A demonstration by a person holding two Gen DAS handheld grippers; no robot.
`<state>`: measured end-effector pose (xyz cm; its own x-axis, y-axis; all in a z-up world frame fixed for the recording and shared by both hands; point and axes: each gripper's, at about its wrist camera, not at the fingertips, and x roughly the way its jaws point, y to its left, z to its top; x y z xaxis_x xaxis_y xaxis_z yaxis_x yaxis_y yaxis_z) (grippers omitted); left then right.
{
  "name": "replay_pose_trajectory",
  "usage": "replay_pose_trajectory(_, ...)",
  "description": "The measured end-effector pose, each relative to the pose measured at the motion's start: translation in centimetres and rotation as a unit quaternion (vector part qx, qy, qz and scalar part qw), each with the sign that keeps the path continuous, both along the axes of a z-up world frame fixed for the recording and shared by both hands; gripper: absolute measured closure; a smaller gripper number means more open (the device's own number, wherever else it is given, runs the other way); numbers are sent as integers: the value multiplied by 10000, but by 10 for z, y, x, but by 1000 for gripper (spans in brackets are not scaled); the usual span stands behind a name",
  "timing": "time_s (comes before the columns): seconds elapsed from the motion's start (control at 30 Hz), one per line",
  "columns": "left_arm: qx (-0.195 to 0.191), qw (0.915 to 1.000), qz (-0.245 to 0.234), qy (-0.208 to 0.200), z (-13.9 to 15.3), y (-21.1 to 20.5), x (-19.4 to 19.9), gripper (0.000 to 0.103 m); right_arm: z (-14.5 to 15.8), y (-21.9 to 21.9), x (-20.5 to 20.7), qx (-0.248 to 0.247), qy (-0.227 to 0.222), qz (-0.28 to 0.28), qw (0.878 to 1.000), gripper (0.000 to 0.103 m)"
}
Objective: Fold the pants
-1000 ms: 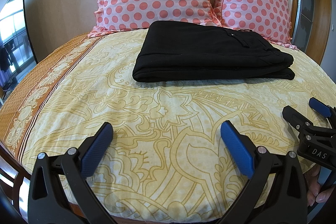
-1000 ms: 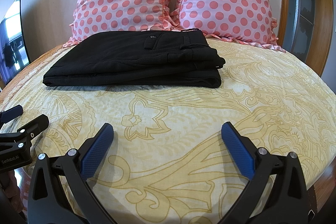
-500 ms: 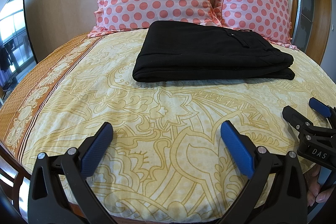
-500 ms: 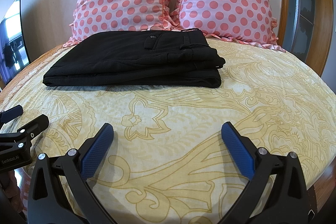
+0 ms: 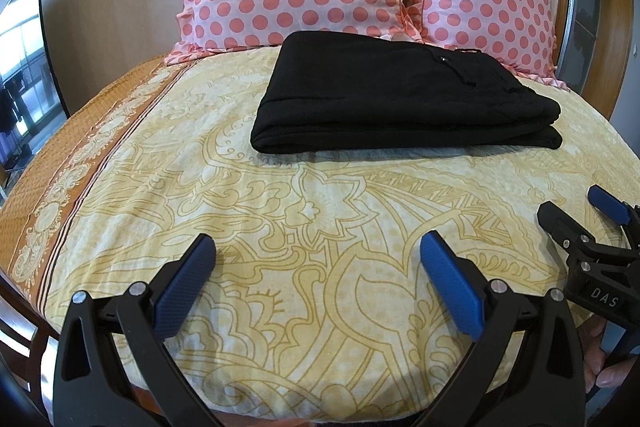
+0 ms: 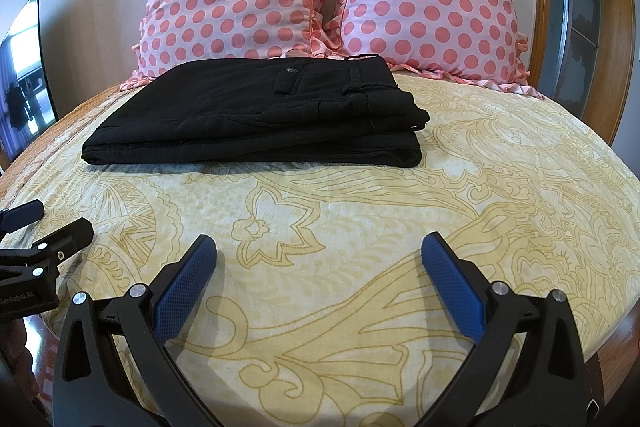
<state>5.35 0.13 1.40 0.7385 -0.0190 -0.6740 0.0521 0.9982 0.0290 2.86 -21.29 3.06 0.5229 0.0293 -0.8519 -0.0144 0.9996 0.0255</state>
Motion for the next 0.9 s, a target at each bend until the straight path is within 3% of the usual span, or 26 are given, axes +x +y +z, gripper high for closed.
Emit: replay_pose_trajectory(0.9,-10,10000,34,37,-1,-1,2,2,0,0,0,1,0,1,10000,1)
